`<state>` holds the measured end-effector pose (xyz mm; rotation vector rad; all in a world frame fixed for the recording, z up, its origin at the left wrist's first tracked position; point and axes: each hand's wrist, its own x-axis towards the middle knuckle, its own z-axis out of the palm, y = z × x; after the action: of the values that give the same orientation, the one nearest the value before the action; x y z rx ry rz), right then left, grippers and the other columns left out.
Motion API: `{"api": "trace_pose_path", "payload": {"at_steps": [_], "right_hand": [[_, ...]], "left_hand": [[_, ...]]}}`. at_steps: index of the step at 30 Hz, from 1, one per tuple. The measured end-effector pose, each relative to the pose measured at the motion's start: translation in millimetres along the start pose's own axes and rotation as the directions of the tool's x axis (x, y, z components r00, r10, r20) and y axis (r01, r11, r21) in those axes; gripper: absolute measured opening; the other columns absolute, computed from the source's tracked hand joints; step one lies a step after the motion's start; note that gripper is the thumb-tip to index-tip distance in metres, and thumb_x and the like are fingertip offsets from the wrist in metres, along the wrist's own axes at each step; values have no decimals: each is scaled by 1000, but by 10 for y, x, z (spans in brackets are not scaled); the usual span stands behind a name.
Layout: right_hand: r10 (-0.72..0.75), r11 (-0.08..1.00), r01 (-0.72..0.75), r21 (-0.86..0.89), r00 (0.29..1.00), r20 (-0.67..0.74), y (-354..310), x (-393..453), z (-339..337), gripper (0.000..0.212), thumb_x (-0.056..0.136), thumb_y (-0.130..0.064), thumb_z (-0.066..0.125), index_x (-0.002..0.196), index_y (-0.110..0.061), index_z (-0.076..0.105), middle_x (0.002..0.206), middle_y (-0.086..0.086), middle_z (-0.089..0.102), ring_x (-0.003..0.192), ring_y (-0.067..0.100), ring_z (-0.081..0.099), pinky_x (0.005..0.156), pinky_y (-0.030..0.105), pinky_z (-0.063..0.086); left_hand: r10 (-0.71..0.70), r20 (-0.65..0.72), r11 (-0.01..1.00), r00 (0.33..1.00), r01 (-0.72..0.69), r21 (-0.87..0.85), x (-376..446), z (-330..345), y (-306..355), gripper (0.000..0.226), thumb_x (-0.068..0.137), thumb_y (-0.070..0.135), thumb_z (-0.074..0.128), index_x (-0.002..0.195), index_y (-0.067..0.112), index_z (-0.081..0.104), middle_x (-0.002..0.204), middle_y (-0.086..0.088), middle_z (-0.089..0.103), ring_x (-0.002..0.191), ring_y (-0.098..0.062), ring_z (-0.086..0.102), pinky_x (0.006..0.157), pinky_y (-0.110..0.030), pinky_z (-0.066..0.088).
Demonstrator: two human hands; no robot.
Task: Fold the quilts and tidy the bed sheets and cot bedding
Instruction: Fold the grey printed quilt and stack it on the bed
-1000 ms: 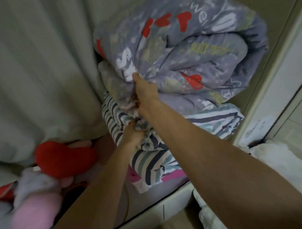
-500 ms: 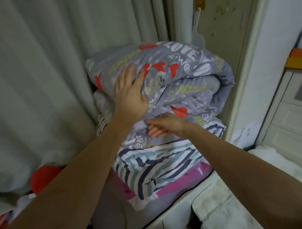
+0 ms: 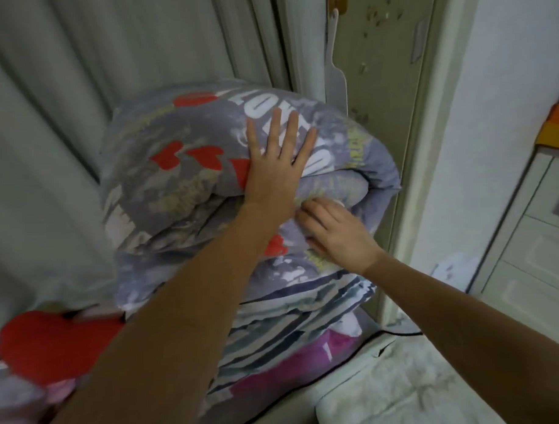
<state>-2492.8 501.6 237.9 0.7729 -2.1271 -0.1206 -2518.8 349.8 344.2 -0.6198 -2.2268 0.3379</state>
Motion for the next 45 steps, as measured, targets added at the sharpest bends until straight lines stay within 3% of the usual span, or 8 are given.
{"api": "trace_pose_path", "payload": {"at_steps": [11, 18, 25, 30, 32, 37, 41, 45], "right_hand": [[6, 986, -11, -164, 999, -34, 258, 116, 161, 22, 93, -6, 46, 104, -6, 65, 123, 25, 60, 114, 37, 58, 99, 47, 45], [283, 925, -181, -333, 915, 289, 319, 70, 191, 24, 63, -17, 79, 84, -10, 70, 61, 6, 65, 50, 22, 63, 43, 26, 45], [495, 859, -460, -223, 641, 587, 67, -88, 228, 27, 92, -15, 51, 117, -7, 54, 117, 13, 63, 106, 31, 62, 76, 37, 48], [450, 893, -450, 1, 893, 10, 297, 105, -289, 33, 92, -44, 53, 84, -14, 63, 80, 11, 66, 75, 31, 63, 58, 33, 39], [431, 902, -409, 137, 851, -299, 333, 402, -389, 35, 97, -41, 46, 101, -9, 60, 99, 15, 60, 92, 32, 56, 78, 40, 44], [531, 789, -606, 99, 754, 387, 201, 721, -129, 51, 104, -42, 25, 144, -14, 39, 153, 14, 31, 141, 32, 28, 113, 43, 22], [608, 786, -608, 110, 793, 36, 307, 914, -304, 39, 101, -34, 37, 87, -8, 62, 92, 20, 66, 84, 38, 61, 72, 42, 42], [472, 796, -470, 381, 877, 97, 421, 1447, -413, 48, 101, -35, 41, 140, -7, 43, 148, 18, 38, 138, 31, 34, 112, 41, 25]], "left_hand": [[-98, 77, 994, 992, 93, 58, 116, 69, -64, 83, 89, 35, 55, 154, 19, 6, 152, -17, 29, 139, -46, 22, 107, -74, 4], [-82, 103, 996, 991, 78, 47, 52, 148, -135, 49, 88, 20, 59, 135, 14, 47, 151, -16, 32, 140, -51, 16, 106, -75, 3], [-151, 284, 988, 947, 150, 25, -215, 279, -30, 58, 97, 39, 46, 144, 13, 27, 161, -11, -4, 143, -50, 0, 108, -72, 2], [-9, 136, 991, 991, 27, -134, 131, -108, -234, 97, 66, 84, 51, 135, 16, 40, 138, -11, 48, 124, -37, 47, 100, -52, 35], [-46, -22, 998, 999, 45, -51, 196, -210, -482, 101, 65, 91, 38, 135, 19, 43, 142, -11, 46, 132, -37, 39, 106, -60, 22], [-237, 596, 958, 767, 287, 11, -47, -50, -599, 111, 71, 91, 17, 154, 21, -2, 162, -8, -3, 146, -41, -1, 109, -70, -1], [-248, 517, 934, 819, 343, -96, 215, -183, -833, 94, 82, 81, 25, 154, 23, 10, 160, -10, 11, 146, -35, 13, 114, -64, 7], [-287, 564, 834, 774, 492, -249, 177, -232, -1181, 79, 87, 72, 38, 149, 24, 29, 156, -4, 27, 143, -28, 25, 118, -50, 13]]}}
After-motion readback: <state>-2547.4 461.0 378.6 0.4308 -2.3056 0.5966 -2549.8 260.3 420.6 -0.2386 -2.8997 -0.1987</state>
